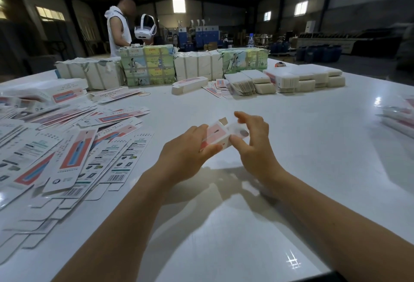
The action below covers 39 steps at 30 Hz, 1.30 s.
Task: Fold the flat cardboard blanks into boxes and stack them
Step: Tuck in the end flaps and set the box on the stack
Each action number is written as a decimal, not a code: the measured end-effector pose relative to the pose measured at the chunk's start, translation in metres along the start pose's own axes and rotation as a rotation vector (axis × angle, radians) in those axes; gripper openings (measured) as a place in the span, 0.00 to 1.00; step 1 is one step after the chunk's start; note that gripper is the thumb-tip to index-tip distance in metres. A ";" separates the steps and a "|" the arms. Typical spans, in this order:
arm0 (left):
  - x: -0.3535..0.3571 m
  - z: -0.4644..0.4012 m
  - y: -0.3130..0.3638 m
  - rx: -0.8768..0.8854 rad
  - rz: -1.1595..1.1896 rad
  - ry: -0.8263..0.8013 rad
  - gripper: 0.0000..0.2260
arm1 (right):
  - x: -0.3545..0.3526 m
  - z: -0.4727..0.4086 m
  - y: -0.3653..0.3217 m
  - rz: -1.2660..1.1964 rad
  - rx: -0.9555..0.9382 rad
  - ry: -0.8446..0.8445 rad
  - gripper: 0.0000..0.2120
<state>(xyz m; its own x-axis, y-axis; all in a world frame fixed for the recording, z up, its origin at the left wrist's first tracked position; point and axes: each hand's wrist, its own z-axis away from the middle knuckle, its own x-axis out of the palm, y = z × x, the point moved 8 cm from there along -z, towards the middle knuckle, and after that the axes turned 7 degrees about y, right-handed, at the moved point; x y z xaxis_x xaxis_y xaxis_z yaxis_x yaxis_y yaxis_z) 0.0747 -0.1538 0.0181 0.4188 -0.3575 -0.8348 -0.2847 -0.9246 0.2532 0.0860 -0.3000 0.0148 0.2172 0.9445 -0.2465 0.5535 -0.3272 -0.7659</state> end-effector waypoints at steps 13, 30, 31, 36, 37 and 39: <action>0.009 0.001 0.009 -0.023 -0.142 0.031 0.27 | 0.021 0.012 0.003 0.078 -0.044 -0.072 0.22; 0.017 0.011 0.023 0.144 -0.420 0.081 0.30 | 0.027 0.022 0.055 -1.000 1.120 -0.173 0.13; 0.017 0.011 0.024 0.155 -0.431 0.083 0.29 | 0.029 0.023 0.053 -0.976 1.108 -0.182 0.11; 0.018 0.011 0.023 0.151 -0.445 0.094 0.29 | 0.032 0.019 0.045 -0.847 0.955 -0.222 0.10; 0.016 0.011 0.022 0.141 -0.438 0.099 0.30 | 0.031 0.017 0.044 -0.833 0.911 -0.224 0.10; 0.013 0.011 0.022 0.134 -0.419 0.107 0.29 | 0.029 0.013 0.044 -0.798 0.815 -0.217 0.10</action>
<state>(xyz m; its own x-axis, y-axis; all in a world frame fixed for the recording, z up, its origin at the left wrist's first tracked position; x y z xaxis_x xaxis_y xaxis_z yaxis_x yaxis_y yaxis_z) 0.0642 -0.1774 0.0077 0.6061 0.0256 -0.7950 -0.1780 -0.9698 -0.1670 0.1064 -0.2868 -0.0336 -0.1462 0.8849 0.4423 -0.2281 0.4049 -0.8854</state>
